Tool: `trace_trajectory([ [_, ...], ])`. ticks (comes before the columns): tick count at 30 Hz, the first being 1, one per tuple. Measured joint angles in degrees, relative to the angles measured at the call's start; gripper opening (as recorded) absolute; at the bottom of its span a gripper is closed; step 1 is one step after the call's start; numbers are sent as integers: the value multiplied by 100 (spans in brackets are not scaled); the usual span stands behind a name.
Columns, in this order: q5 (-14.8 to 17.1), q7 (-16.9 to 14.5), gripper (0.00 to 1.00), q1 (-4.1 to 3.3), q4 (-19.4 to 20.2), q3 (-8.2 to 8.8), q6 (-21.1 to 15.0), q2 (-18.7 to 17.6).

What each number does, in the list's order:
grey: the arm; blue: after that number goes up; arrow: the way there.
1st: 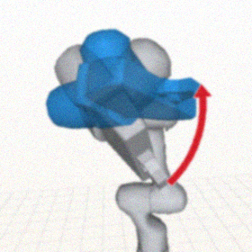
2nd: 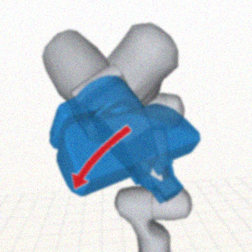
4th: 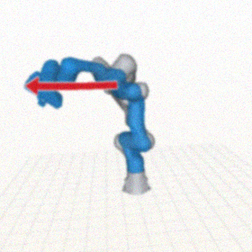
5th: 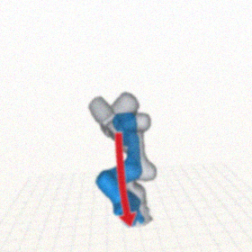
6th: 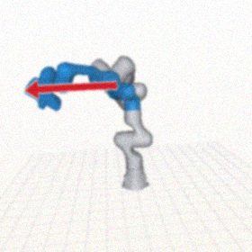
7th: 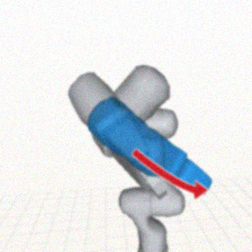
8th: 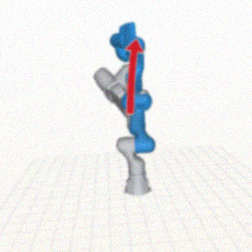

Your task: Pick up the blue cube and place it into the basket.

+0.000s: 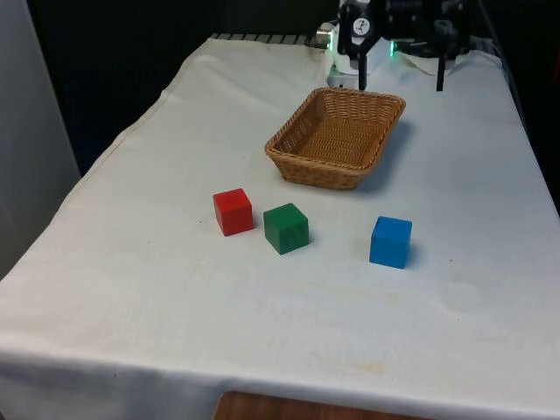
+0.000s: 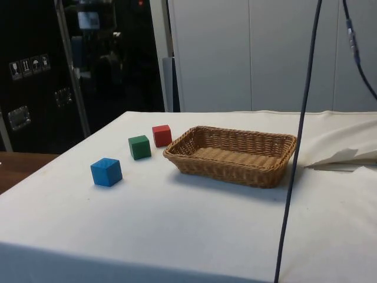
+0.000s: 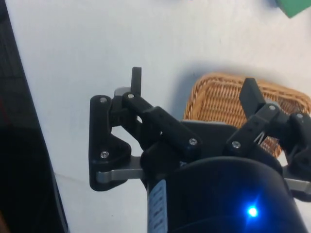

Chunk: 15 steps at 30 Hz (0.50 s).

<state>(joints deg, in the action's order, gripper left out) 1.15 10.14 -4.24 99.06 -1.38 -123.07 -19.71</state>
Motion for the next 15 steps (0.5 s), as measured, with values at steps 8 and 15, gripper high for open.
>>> trace_trajectory([
  [8,-63,235,100,-34,-109,-74,-298,-350],
  [15,-281,533,100,-80,-350,-178,-424,-768],
])
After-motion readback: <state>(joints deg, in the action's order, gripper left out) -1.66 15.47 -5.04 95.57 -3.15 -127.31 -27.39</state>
